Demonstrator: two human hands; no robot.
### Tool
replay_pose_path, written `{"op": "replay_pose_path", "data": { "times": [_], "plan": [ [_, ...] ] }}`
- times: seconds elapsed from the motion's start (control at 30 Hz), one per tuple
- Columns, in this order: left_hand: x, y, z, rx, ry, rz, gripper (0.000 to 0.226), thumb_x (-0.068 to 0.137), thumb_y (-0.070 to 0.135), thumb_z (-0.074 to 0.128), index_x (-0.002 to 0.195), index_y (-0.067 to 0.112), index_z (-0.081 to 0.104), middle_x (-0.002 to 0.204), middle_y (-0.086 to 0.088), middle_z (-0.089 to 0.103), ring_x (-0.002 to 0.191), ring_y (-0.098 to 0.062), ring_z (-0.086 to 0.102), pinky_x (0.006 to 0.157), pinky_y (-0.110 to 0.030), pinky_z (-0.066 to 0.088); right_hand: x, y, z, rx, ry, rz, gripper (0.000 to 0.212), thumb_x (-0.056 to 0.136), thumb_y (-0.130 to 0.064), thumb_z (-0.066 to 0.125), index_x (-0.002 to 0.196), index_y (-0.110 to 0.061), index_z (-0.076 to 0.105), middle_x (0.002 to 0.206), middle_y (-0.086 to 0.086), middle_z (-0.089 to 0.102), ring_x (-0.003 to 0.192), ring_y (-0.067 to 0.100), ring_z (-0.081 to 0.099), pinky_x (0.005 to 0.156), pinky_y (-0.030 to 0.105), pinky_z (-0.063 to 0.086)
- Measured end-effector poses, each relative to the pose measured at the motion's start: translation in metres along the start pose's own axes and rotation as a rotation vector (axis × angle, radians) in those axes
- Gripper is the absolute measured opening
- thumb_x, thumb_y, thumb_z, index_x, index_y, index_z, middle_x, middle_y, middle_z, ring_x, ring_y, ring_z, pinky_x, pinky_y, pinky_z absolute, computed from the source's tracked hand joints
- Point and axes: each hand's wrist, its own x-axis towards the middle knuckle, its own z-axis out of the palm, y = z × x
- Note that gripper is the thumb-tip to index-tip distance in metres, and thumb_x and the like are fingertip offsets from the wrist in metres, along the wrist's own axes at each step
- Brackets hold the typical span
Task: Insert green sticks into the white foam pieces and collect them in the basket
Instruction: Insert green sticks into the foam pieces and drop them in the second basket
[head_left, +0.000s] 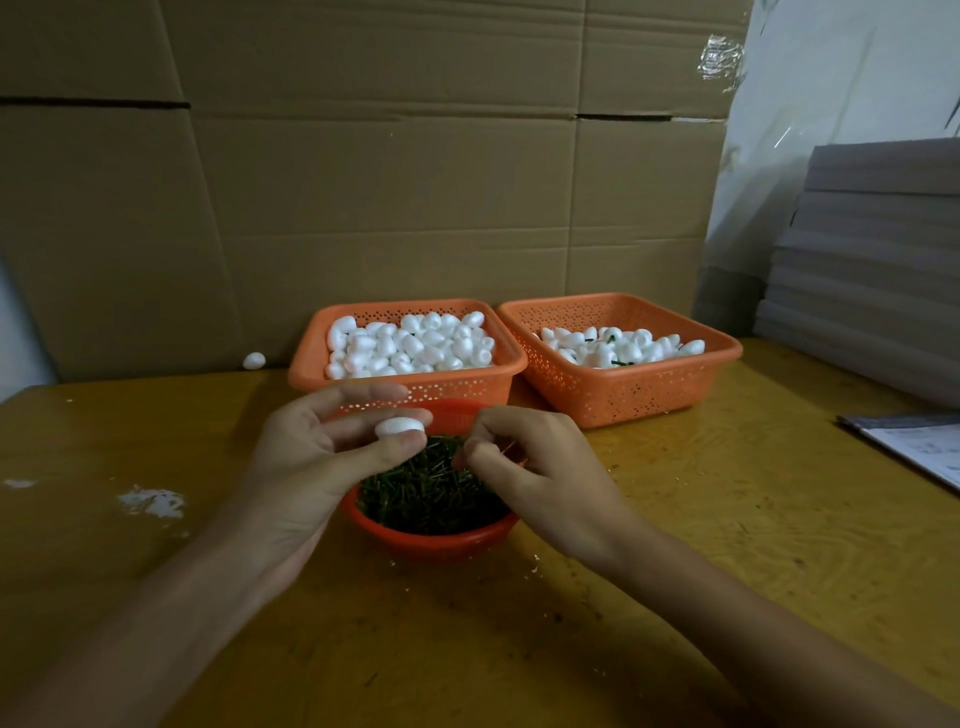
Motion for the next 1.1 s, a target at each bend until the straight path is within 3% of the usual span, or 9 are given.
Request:
{"op": "replay_pose_path", "data": {
  "times": [0.07, 0.13, 0.3, 0.47, 0.57, 0.7, 0.8, 0.9, 1.1],
  "plan": [
    [-0.003, 0.002, 0.002, 0.033, -0.026, 0.043, 0.044, 0.06, 0.021, 0.092, 0.101, 0.018, 0.075, 0.108, -0.014, 0.08, 0.102, -0.03, 0.078, 0.084, -0.034, 0.065, 0.001, 0.001, -0.001, 0.032, 0.002, 0.021, 0.025, 0.091, -0.032, 0.055, 0.067, -0.026, 0.058, 0.079, 0.005, 0.072, 0.069, 0.022, 0.064, 0.061, 0.041, 0.046],
    [-0.005, 0.003, 0.003, 0.085, -0.056, 0.078, 0.039, 0.061, 0.017, 0.091, 0.095, 0.012, 0.073, 0.109, -0.013, 0.079, 0.099, -0.032, 0.078, 0.077, -0.035, 0.066, 0.002, 0.003, -0.002, 0.016, 0.002, 0.032, 0.025, 0.089, -0.03, 0.059, 0.066, -0.022, 0.063, 0.074, 0.006, 0.071, 0.065, 0.022, 0.062, 0.058, 0.04, 0.045],
    [-0.004, -0.001, 0.002, 0.279, -0.052, 0.15, 0.029, 0.062, 0.012, 0.089, 0.088, 0.012, 0.077, 0.104, -0.003, 0.081, 0.104, -0.016, 0.076, 0.085, -0.023, 0.06, 0.004, 0.01, -0.004, -0.03, -0.01, 0.066, 0.023, 0.09, -0.027, 0.067, 0.072, -0.015, 0.074, 0.069, 0.001, 0.071, 0.064, 0.018, 0.065, 0.06, 0.041, 0.051],
    [-0.002, -0.001, -0.001, 0.219, -0.031, 0.112, 0.035, 0.061, 0.025, 0.09, 0.095, 0.022, 0.083, 0.109, 0.001, 0.081, 0.101, -0.015, 0.077, 0.08, -0.018, 0.058, 0.005, 0.012, -0.004, -0.051, 0.008, 0.056, 0.034, 0.09, -0.02, 0.074, 0.059, -0.014, 0.059, 0.06, 0.005, 0.062, 0.059, 0.011, 0.06, 0.056, 0.04, 0.047],
    [-0.001, -0.001, -0.002, 0.19, -0.037, 0.111, 0.033, 0.064, 0.024, 0.089, 0.097, 0.023, 0.084, 0.108, -0.002, 0.081, 0.103, -0.019, 0.077, 0.084, -0.018, 0.058, 0.005, 0.013, -0.005, -0.024, -0.008, 0.065, 0.038, 0.091, -0.017, 0.07, 0.058, -0.01, 0.053, 0.067, 0.009, 0.069, 0.088, 0.023, 0.076, 0.065, 0.051, 0.055],
    [-0.001, -0.001, -0.004, 0.184, -0.083, 0.132, 0.036, 0.065, 0.013, 0.09, 0.099, 0.02, 0.079, 0.109, -0.007, 0.08, 0.109, -0.018, 0.075, 0.086, -0.02, 0.058, 0.006, 0.014, -0.007, -0.042, 0.001, 0.04, 0.036, 0.088, -0.012, 0.069, 0.056, -0.008, 0.053, 0.099, -0.002, 0.079, 0.109, -0.007, 0.067, 0.082, 0.038, 0.059],
    [-0.001, -0.002, -0.004, 0.207, -0.096, 0.142, 0.029, 0.063, 0.012, 0.09, 0.089, 0.019, 0.079, 0.11, -0.005, 0.08, 0.11, -0.017, 0.075, 0.087, -0.019, 0.057, 0.007, 0.017, -0.007, -0.038, -0.009, 0.035, 0.036, 0.088, -0.013, 0.068, 0.056, -0.015, 0.052, 0.091, -0.003, 0.077, 0.091, 0.004, 0.071, 0.074, 0.038, 0.058],
    [-0.002, -0.002, -0.004, 0.235, -0.107, 0.162, 0.023, 0.063, 0.009, 0.088, 0.084, 0.019, 0.081, 0.11, -0.003, 0.08, 0.111, -0.014, 0.074, 0.087, -0.017, 0.056, 0.006, 0.019, -0.005, -0.036, -0.006, 0.037, 0.033, 0.088, -0.016, 0.068, 0.059, -0.015, 0.051, 0.073, 0.001, 0.064, 0.066, 0.015, 0.06, 0.062, 0.043, 0.05],
    [-0.001, -0.003, -0.003, 0.283, -0.102, 0.157, 0.028, 0.062, 0.014, 0.089, 0.089, 0.02, 0.084, 0.105, -0.002, 0.081, 0.105, -0.014, 0.075, 0.084, -0.017, 0.058, 0.008, 0.023, -0.005, -0.045, -0.035, 0.046, 0.033, 0.096, -0.031, 0.074, 0.065, -0.02, 0.066, 0.07, -0.003, 0.069, 0.065, 0.013, 0.063, 0.059, 0.034, 0.05]
  ]
}}
